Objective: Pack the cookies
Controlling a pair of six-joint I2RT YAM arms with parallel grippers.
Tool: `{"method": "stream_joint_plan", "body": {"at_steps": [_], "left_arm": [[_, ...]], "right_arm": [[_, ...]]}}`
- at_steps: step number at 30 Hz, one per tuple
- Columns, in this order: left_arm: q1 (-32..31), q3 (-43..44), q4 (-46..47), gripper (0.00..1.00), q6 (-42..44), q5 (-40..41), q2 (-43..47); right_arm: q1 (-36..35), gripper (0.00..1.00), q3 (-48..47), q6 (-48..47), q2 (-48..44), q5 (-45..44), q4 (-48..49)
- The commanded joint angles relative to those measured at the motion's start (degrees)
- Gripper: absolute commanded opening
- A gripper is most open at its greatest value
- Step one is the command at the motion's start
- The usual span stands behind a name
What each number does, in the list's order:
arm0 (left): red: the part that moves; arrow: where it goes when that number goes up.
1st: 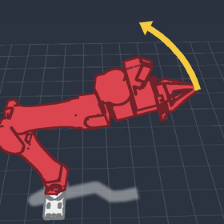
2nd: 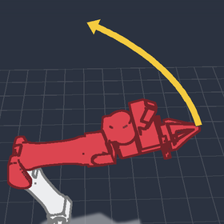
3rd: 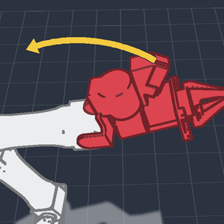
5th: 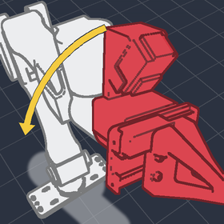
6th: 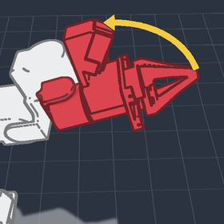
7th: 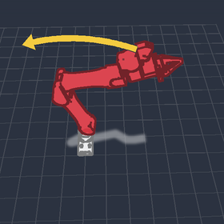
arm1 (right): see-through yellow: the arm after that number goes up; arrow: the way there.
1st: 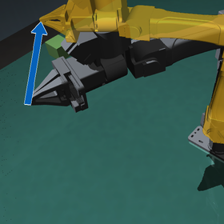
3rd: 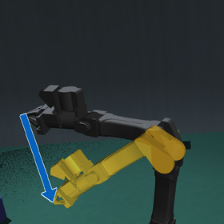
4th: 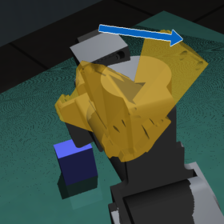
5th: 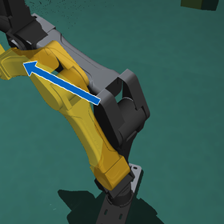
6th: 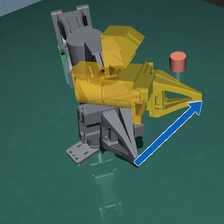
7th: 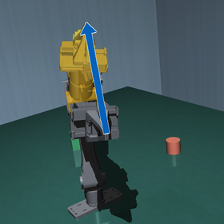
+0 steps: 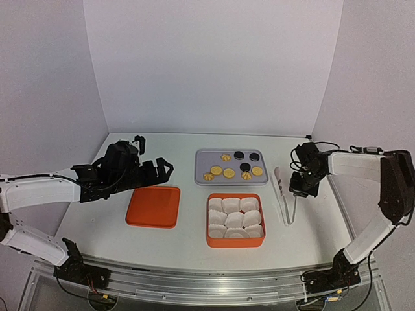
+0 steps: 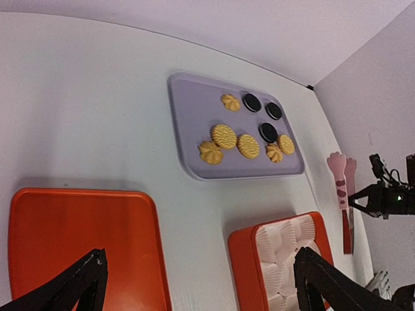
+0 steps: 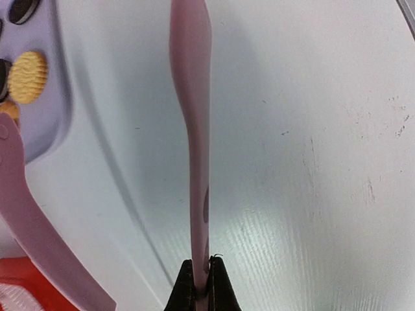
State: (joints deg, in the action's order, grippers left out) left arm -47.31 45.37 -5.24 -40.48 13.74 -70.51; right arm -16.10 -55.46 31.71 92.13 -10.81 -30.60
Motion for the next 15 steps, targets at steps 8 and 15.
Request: {"method": "stream_joint_plan", "body": {"at_steps": [8, 15], "left_arm": [[0.0, 11.7, 26.7, 0.95, 4.3, -39.5, -14.4], [0.0, 17.5, 34.6, 0.86, 0.4, -50.9, -23.1]], "right_arm": [[-6.9, 0.0, -5.4, 10.5, -8.3, 34.9, 15.7], [-15.8, 0.0, -10.2, 13.5, -3.6, 40.4, 26.3]]}}
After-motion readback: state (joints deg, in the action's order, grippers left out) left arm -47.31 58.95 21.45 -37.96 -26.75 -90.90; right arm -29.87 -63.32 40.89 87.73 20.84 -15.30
